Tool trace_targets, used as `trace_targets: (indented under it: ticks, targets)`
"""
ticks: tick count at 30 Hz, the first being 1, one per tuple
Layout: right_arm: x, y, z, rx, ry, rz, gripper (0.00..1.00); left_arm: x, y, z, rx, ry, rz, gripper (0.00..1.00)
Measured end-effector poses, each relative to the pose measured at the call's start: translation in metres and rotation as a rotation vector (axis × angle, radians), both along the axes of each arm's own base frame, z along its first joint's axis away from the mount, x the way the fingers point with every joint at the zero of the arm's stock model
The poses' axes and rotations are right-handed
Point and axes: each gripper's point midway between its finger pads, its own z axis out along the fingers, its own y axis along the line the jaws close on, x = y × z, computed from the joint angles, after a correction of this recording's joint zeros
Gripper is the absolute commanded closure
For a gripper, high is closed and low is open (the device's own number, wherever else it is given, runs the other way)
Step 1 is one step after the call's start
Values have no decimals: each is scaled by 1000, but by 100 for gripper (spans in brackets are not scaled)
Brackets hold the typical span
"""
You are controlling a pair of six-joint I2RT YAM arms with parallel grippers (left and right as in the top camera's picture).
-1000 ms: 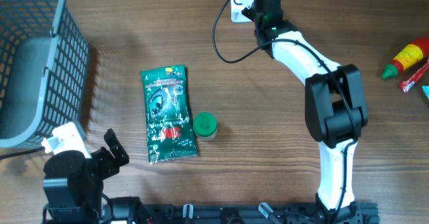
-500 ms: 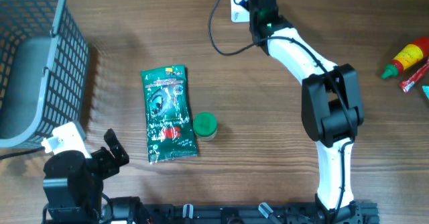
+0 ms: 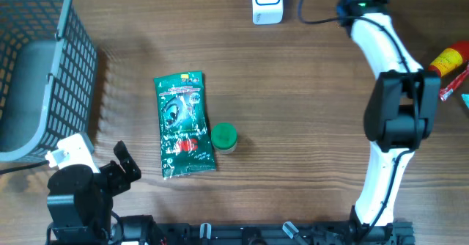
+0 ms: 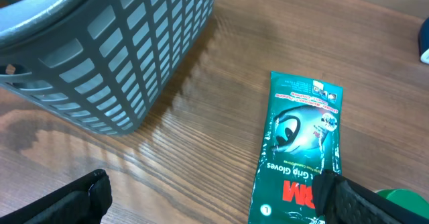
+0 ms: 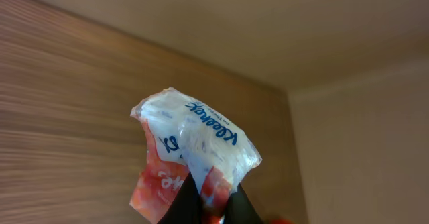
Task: Scan the item barcode
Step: 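Carry the Kleenex pack to the right edge and release it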
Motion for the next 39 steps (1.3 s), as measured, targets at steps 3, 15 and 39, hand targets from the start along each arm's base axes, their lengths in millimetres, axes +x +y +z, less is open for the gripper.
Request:
trace_targets:
  ticks: [3, 15, 39]
  targets:
    - [-19, -35, -19, 84, 43, -88, 96, 0, 0, 0, 0, 0, 0, 0]
    - [-81, -174, -55, 444, -42, -397, 90, 0, 0, 0, 0, 0, 0, 0]
    - [-76, -167, -63, 672, -127, -408, 52, 0, 0, 0, 0, 0, 0, 0]
